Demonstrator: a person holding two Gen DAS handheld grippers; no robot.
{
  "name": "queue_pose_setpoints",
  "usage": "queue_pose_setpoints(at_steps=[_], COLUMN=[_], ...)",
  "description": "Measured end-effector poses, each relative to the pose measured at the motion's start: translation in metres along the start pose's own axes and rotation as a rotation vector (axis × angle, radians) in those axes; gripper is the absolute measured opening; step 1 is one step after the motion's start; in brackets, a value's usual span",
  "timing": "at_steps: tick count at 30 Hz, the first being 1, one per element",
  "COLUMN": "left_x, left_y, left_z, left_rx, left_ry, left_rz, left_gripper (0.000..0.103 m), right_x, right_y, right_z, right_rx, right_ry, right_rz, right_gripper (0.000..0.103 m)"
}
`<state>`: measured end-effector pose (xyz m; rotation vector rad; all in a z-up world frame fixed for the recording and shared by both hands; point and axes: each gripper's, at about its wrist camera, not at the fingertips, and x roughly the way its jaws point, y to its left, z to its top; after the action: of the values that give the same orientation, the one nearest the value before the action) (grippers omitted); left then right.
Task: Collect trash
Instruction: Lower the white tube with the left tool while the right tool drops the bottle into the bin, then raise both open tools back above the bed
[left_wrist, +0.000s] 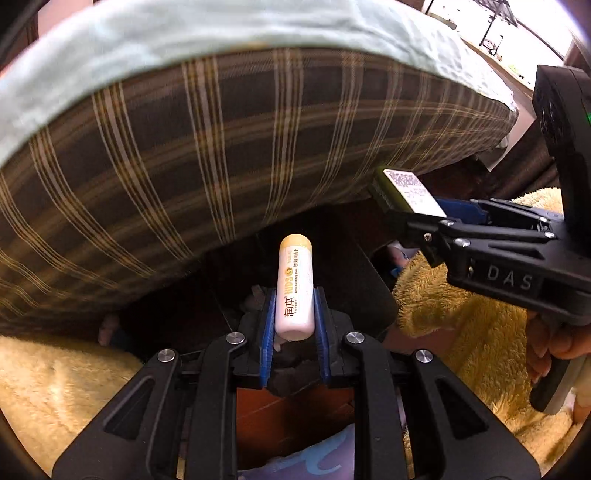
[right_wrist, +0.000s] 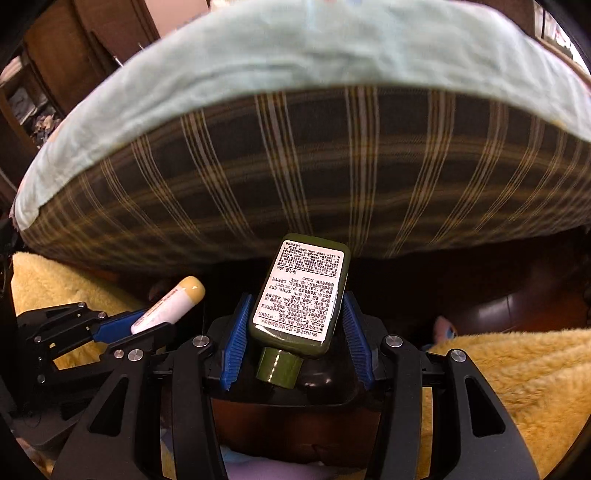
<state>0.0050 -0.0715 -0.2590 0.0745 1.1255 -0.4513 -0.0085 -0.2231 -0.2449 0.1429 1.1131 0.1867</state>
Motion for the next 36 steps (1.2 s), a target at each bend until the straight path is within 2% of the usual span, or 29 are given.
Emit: queue_pose_setpoints(at_steps=[5, 12, 17, 20, 22, 26, 36], left_x=[0.012, 0.019, 0.018, 0.011, 0.002, -0.023, -0.095], left_y=[0.005, 0.014, 0.019, 0.018, 0.018, 0.021, 0.026], left_z=[0.0, -0.002, 0.0, 0.002, 0.005, 0.012, 0.043], left_rx=[-0.019, -0.032, -0.04, -0.046, -0.054, -0.063, -0.067], left_ry=[0.031, 0.043, 0.033, 0.022, 0.006, -0.059, -0.247], left_rz=[-0.009, -0.007, 0.004, 0.016, 0.023, 0.037, 0.077], left_gripper=[0.018, 0.018, 0.021, 0.032, 0.04, 0.047, 0.067], right_x=[0.013, 0.018, 0.015, 0.008, 0.002, -0.021, -0.086], right_y=[-0.003, -0.008, -0.018, -0.021, -0.022, -0.024, -0.025], right_z=[-0.005, 0.0, 0.011, 0.015, 0.018, 0.027, 0.071], right_rx=[0.024, 0.058, 0.079, 0.089, 0.093, 0.099, 0.067], right_ry=[0.038, 0.04, 0.011, -0.008, -0.028, -0.094, -0.278], right_rz=[0.018, 0.05, 0.031, 0.021, 0.017, 0.019, 0.013], right_gripper=[0.05, 0.052, 0.066, 0.07, 0.073, 0.079, 0.081])
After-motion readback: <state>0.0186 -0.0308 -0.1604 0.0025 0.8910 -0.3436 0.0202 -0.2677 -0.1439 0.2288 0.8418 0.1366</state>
